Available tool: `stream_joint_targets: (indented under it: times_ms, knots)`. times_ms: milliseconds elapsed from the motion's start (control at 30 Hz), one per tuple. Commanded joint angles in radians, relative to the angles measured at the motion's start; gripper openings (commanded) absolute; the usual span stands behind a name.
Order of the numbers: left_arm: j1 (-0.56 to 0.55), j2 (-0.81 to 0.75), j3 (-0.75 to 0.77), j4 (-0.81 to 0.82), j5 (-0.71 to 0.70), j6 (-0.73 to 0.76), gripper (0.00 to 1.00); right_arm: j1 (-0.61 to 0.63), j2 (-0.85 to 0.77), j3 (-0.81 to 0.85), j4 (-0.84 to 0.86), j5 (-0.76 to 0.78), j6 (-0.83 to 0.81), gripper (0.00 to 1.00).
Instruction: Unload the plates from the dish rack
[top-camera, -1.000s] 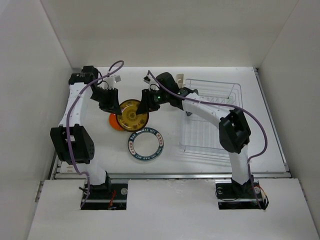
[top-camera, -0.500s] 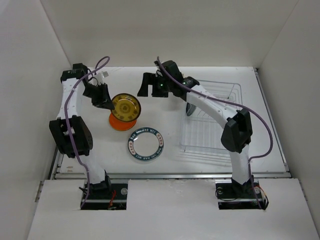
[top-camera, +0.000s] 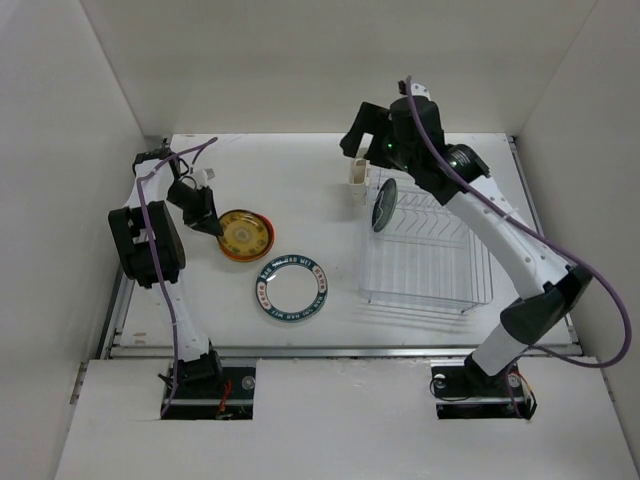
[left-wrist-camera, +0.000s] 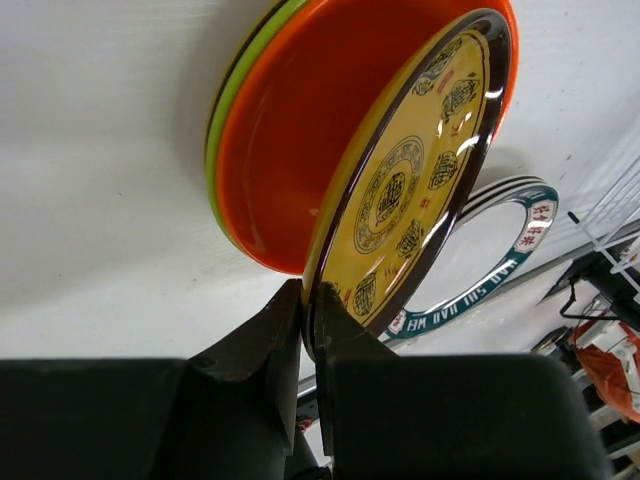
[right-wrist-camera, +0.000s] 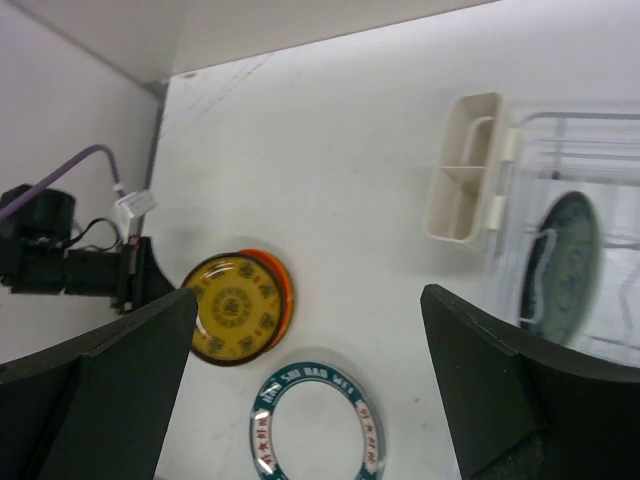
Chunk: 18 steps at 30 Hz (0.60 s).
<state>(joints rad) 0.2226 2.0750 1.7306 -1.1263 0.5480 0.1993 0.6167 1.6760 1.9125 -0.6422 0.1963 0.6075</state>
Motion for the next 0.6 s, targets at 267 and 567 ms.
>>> stream_joint_targets:
  times_ms: [267,567]
  knots:
    - [0.000,-0.013,0.037,-0.067,-0.123,0.078,0.73,-0.069,-0.110,-0.158,-0.287,0.290,0.084,0.99]
    - [-0.009,-0.053,0.060,-0.086,-0.187,0.089,0.77,-0.166,0.059,-0.182,-0.297,0.266,0.098,0.83]
